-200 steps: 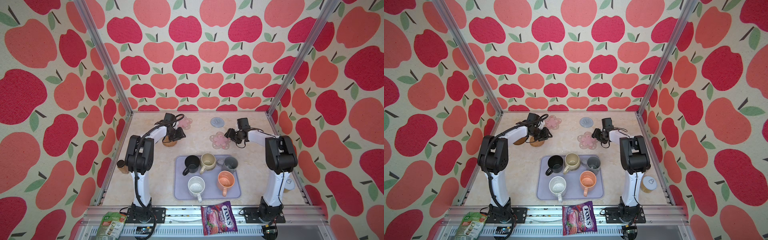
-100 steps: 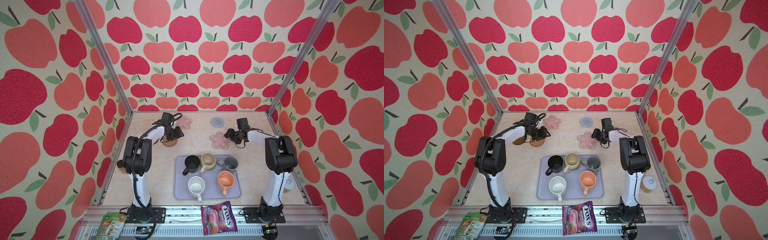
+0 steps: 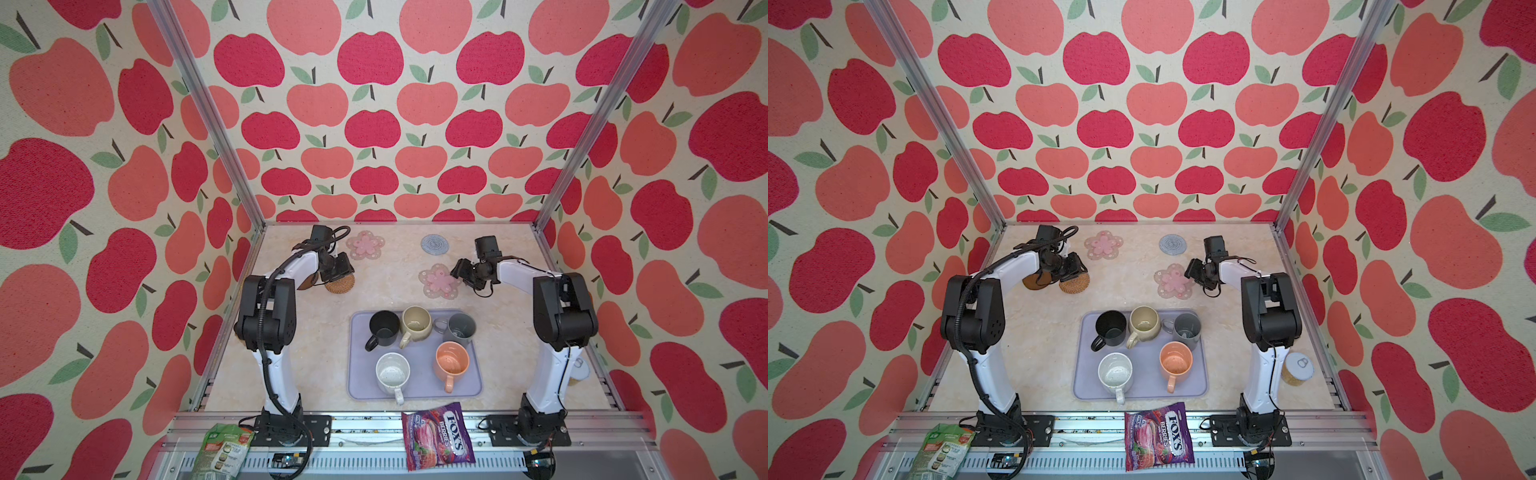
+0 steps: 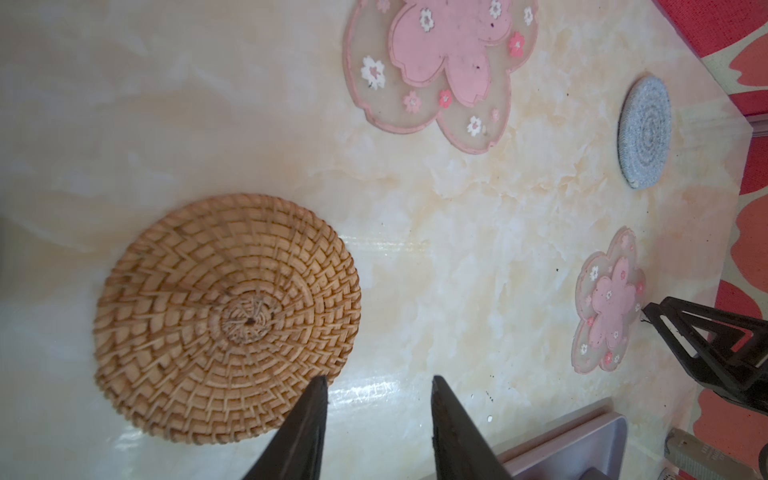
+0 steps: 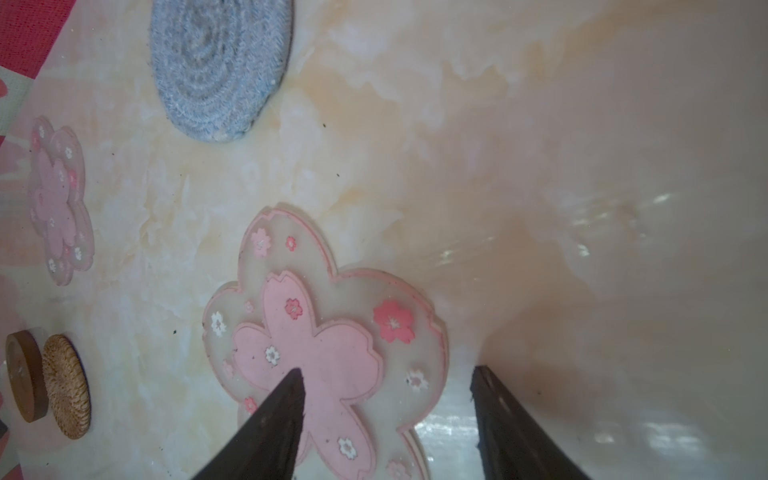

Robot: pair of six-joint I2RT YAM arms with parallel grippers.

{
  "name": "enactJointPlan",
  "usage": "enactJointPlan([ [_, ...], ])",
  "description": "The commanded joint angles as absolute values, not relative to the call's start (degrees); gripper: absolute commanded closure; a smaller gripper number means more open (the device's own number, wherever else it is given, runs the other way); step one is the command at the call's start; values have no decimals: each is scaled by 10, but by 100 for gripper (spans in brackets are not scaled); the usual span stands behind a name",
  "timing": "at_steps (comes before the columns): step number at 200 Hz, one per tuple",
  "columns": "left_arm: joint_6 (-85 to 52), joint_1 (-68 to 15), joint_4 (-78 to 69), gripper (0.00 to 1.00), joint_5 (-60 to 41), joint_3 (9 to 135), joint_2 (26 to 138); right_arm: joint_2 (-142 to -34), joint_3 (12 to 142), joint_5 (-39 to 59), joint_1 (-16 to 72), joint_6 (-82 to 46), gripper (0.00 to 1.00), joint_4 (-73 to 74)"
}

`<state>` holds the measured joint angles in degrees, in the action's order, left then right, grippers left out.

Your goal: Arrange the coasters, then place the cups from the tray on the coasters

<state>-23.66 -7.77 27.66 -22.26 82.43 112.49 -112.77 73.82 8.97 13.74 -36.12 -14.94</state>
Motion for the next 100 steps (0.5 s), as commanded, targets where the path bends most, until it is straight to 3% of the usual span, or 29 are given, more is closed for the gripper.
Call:
enactJointPlan([
  [1, -241, -74, 293, 57, -209, 817, 1117, -1085, 727, 76, 131, -346, 34, -176],
  [100, -250, -101, 257, 59, -227, 844, 1174, -1038, 705, 67, 123, -321, 34, -188],
])
